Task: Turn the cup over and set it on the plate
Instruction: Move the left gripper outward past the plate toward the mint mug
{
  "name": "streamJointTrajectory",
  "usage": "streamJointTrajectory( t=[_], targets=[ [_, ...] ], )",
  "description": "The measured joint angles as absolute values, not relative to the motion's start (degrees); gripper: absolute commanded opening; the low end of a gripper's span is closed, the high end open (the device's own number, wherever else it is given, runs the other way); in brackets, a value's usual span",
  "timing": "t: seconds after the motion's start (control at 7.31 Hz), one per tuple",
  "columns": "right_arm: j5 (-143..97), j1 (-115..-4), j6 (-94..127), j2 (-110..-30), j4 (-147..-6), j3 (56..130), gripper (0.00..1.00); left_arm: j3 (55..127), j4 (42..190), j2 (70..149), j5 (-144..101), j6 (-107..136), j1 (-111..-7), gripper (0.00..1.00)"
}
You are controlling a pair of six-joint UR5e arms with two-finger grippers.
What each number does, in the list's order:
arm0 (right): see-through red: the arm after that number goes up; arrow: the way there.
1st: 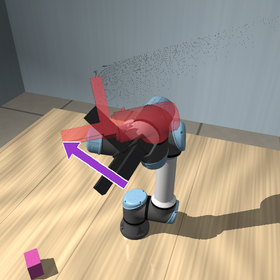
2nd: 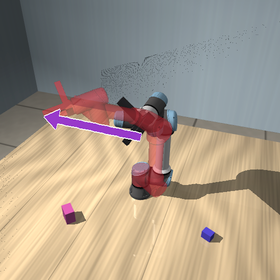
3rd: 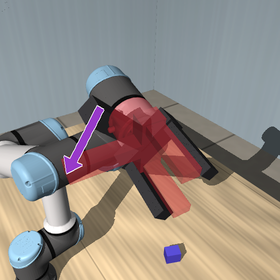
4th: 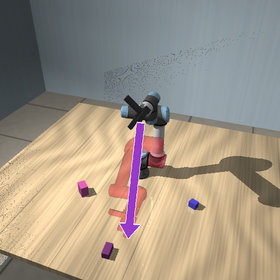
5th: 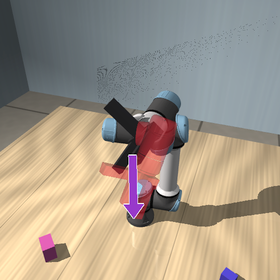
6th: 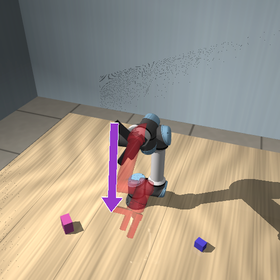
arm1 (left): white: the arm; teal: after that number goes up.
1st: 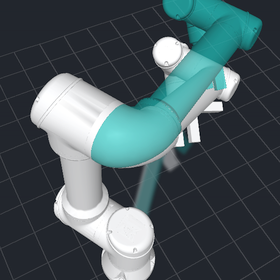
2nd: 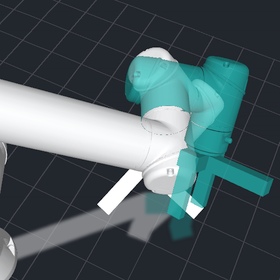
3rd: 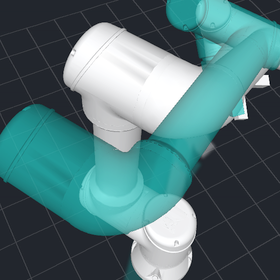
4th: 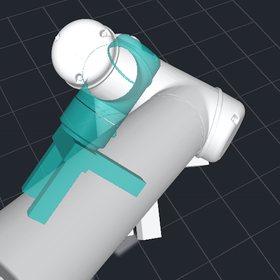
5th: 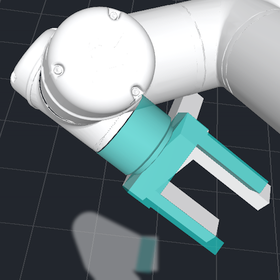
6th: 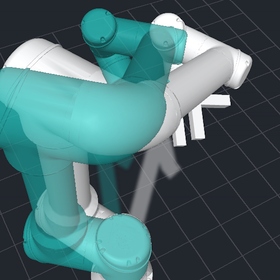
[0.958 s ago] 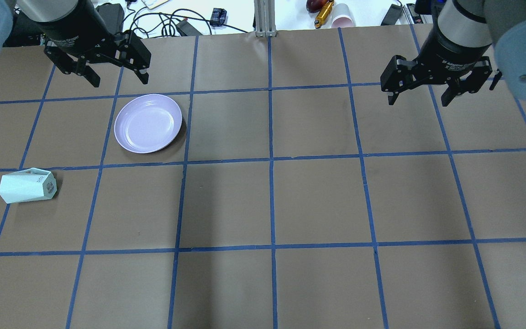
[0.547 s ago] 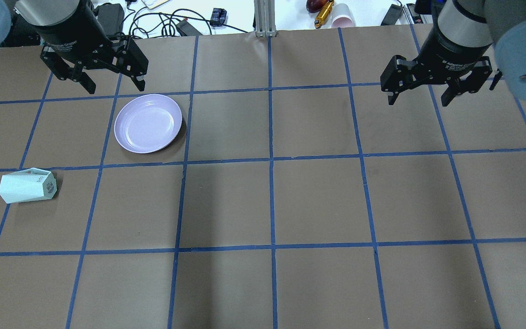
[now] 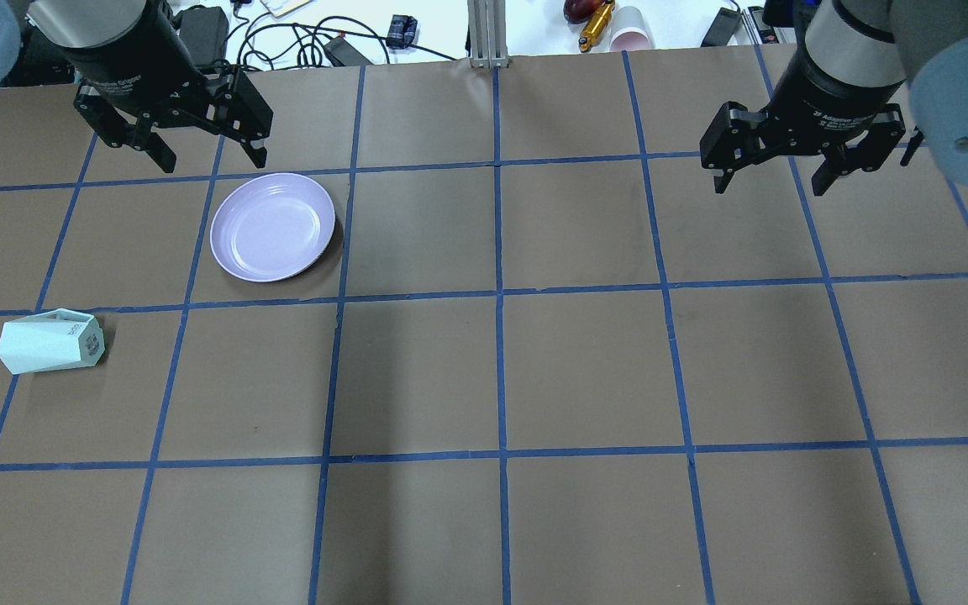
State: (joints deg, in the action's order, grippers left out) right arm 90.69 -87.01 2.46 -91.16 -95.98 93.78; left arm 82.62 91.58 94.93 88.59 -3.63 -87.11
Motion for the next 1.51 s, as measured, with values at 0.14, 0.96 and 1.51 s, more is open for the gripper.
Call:
streamJointTrajectory(
  t=[0.14,0.96,1.51],
  targets=[
    [90.70,-87.01,2.46,-91.19,-95.98,93.78,1.00,82.62,91.58,94.93,88.54,-3.79,-86.92,1.00],
    [90.68,-87.01,2.46,-91.20,-95.98,93.78,1.00,82.62,92.57,93.91,87.80,-10.05,-75.96,1.00],
    [90.70,-87.01,2.46,-91.18,-95.98,93.78,1.00,82.64,93.95,93.35,87.96,-13.13,-67.65,1.00]
  ],
)
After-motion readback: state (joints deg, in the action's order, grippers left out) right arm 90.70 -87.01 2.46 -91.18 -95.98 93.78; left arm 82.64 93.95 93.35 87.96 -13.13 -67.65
